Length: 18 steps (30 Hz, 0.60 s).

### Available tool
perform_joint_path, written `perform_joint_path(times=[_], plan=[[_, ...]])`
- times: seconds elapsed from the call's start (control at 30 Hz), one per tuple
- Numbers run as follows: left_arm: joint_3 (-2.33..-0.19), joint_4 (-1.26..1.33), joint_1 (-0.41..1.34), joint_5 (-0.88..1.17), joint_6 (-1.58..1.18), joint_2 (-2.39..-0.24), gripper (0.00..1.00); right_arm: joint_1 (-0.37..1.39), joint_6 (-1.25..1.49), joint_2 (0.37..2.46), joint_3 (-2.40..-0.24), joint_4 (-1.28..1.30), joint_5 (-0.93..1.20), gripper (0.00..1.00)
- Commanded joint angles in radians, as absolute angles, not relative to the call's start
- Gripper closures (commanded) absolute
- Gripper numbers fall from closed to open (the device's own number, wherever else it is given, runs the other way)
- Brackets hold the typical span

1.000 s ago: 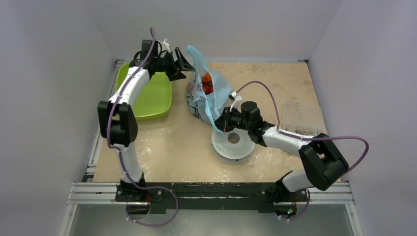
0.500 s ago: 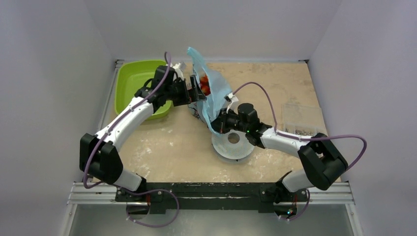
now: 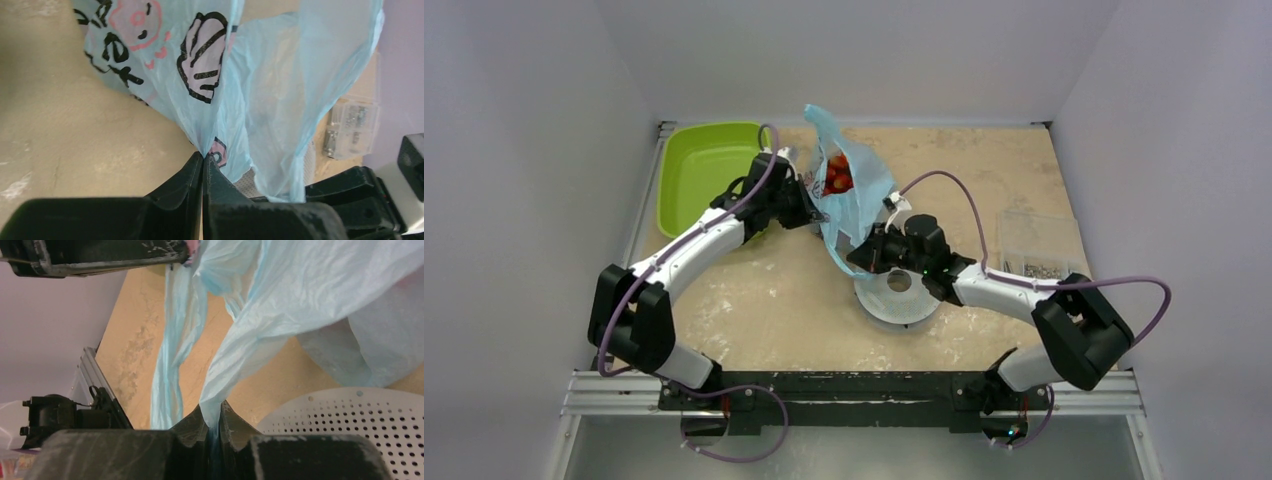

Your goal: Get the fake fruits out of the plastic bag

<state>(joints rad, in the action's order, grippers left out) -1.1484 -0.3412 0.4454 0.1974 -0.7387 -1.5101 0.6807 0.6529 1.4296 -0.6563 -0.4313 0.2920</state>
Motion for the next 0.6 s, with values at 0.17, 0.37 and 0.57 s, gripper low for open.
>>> perform_joint_path(times=[0.17,0.37,0.57], plan=[[-1.038,-0.366,0.439,0.093,-0.642,-1.405,1.0,0.687,0.597,1.377,-0.81,-0.118,0.102,0.5],[-0.987,-0.34,0.439,0.115,-0.642,-1.407,1.0,0.686,0.566,1.409,-0.982,-0.002,0.008,0.03],[-0.996,-0.336,0.439,0.136,-0.64,-1.397,1.0,0.687,0.653,1.556,-1.139,0.072,-0.233,0.01]])
